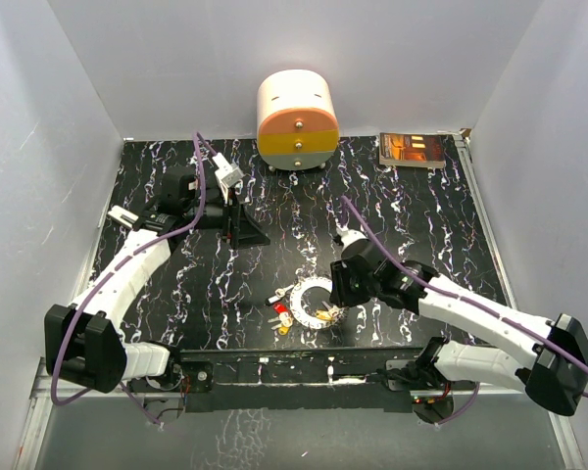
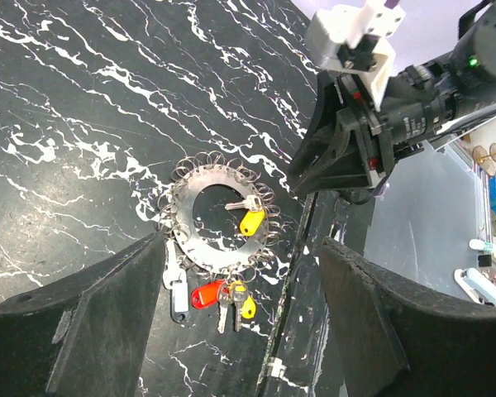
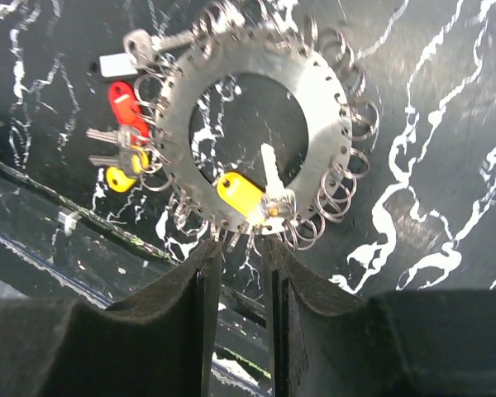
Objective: Put the keys on the keyring
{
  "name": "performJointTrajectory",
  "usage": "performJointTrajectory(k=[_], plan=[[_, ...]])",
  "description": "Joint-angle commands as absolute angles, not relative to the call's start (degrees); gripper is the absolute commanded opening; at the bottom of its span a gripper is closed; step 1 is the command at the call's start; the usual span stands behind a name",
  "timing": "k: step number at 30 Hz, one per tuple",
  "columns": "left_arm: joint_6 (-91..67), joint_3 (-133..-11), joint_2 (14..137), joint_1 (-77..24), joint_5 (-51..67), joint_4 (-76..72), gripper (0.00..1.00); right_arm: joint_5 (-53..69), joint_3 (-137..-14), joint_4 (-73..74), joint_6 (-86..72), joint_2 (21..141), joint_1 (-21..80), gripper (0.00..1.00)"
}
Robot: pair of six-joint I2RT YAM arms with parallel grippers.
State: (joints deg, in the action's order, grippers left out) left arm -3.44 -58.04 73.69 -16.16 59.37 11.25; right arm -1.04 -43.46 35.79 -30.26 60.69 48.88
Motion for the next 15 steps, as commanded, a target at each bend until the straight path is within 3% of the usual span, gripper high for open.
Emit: performJointTrajectory(k=[1,15], plan=[[-2.51,-57.92,71.68,-16.27,59.79,11.75,0.73,-1.41,-41.23,37.40,-35.99,60.00,48.75,0.32],[-2.17,-57.22,71.37,-15.90,59.33,12.04,0.73,4.39,-36.60,32.07,-35.05,63.72,50.24,0.31]])
